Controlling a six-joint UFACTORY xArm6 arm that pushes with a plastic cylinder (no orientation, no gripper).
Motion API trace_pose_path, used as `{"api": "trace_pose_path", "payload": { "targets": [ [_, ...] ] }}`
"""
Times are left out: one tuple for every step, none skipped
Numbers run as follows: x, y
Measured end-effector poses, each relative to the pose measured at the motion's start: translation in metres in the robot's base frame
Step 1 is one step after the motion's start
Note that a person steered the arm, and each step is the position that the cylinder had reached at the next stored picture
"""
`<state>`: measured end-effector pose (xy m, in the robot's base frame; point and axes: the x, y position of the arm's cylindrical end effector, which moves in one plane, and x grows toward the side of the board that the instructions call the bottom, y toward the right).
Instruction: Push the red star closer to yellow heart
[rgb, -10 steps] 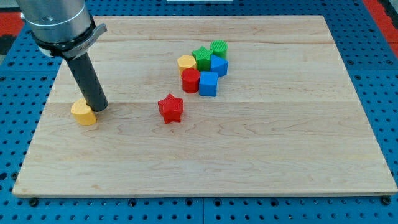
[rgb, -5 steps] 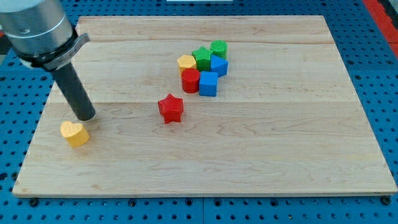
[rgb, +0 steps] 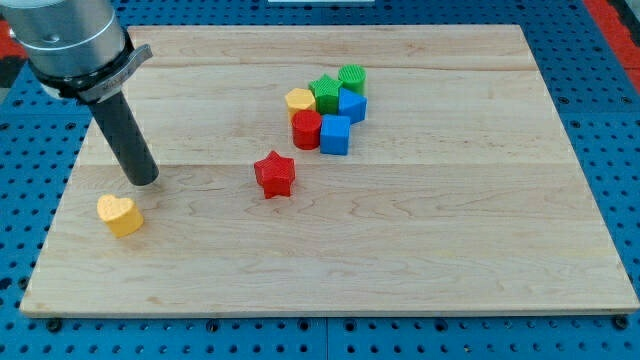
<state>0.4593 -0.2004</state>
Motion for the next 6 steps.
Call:
{"api": "trace_pose_path", "payload": {
  "targets": [
    [-0.028, 0.004],
    [-0.032, 0.002],
    [-0.031, 0.002],
    [-0.034, 0.002],
    [-0.042, 0.008],
    [-0.043, 0.067]
  ]
}}
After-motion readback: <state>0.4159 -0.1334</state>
